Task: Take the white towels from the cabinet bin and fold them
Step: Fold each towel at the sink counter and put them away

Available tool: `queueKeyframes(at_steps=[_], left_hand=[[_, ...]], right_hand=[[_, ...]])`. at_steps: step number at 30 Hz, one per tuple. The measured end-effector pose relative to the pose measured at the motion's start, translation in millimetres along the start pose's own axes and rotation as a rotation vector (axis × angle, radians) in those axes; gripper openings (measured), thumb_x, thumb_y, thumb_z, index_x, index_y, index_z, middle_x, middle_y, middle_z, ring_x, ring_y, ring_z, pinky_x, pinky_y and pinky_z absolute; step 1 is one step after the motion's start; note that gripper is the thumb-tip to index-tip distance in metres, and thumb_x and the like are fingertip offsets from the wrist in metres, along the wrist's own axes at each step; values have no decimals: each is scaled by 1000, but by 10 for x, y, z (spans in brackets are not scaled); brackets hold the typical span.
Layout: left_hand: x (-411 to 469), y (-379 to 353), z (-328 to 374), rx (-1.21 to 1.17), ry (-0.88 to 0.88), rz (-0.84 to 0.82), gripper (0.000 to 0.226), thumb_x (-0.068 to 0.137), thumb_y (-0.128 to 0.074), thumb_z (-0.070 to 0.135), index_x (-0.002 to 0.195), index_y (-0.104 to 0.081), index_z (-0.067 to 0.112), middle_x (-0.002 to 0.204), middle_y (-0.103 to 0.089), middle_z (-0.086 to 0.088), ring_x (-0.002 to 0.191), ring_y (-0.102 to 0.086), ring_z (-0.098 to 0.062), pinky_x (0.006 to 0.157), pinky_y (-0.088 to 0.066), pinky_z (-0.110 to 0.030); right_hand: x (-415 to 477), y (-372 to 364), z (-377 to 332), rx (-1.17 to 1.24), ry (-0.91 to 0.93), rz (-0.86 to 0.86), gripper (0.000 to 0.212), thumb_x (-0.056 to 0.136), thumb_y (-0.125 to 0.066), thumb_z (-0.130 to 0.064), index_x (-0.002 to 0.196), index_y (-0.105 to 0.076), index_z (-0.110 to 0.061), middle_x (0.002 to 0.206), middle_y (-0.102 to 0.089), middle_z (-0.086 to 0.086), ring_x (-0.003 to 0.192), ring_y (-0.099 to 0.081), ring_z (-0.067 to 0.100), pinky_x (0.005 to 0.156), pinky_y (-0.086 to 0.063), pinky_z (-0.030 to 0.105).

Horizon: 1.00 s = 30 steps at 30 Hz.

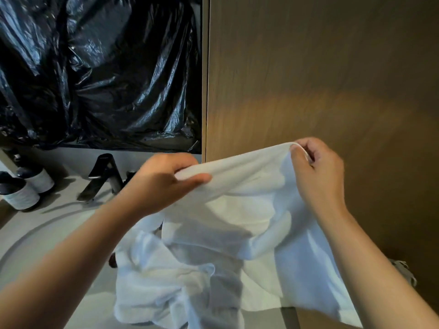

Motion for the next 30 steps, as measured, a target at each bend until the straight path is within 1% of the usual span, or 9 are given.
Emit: queueKeyframes(at_steps=[3,8,10,13,16,18,21,25,30], left_hand=[[101,288,133,13,-14,75,25,85,-68,41,68,-62,23,65,-61,9,62,-55,-9,57,-41,-22],[149,319,181,-16,-67,109,18,90,-65,32,74,-68,22,66,-63,9,68,-59,-11,62,-45,-27],[172,291,184,-39,-41,151,19,90,-64,32,75,-69,23,67,-64,10,68,-59,-8,62,-45,-24],[225,245,244,-54,-35,182,20,91,-63,32,75,-69,21,68,-65,8,69,-59,-8,62,-45,-26],[277,185,418,-67,-78,160,18,91,-63,31,78,-69,22,68,-64,9,68,-58,-6,61,-43,-25],[301,154,581,-79,-134,139,17,92,-62,33,80,-70,23,70,-65,8,69,-59,-8,62,-46,-28],[314,167,806,-105,-221,117,19,90,-59,36,82,-70,23,72,-67,6,71,-61,-12,66,-47,-34],[327,270,903,-132,-251,127,17,88,-61,35,84,-73,23,76,-69,10,75,-64,-10,68,-49,-34],[291,367,773,-123,-187,135,22,87,-68,38,73,-68,21,65,-62,8,62,-58,-11,54,-42,-22]], right_hand=[[104,112,-33,23,-10,78,14,95,-52,-16,89,-65,-17,74,-59,-14,69,-51,6,66,-42,27],[89,62,-122,-10,1,-77,14,94,-53,-17,91,-65,-22,84,-65,-12,78,-57,-1,61,-40,11],[38,37,-162,-11,12,-126,13,91,-57,-25,99,-67,-26,94,-67,-13,86,-59,0,68,-44,12],[-44,-11,-253,-12,33,-213,32,86,-67,-36,118,-64,-35,115,-64,-16,102,-59,0,85,-46,21],[-143,-126,-406,25,51,-359,57,79,-74,-43,133,-56,-39,126,-60,-21,114,-54,-5,95,-43,19],[-165,-204,-486,47,77,-419,61,79,-75,-43,136,-53,-39,130,-60,-22,119,-53,-6,99,-42,19],[-113,-212,-533,98,104,-405,49,82,-76,-30,129,-61,-34,115,-67,-21,106,-60,-5,91,-46,16],[-7,-97,-600,132,173,-338,9,86,-65,-25,83,-67,-34,76,-67,-23,70,-59,-4,62,-40,8],[276,312,-608,300,128,-69,13,92,-63,-19,82,-69,-26,74,-67,-16,70,-58,-4,66,-43,12]])
Point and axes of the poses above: each hand's wrist, its own x-axis towards the middle knuckle, its own y-axis out of the back of the hand, z = x × y, the point moved 7 cm from there along x, towards the middle knuckle
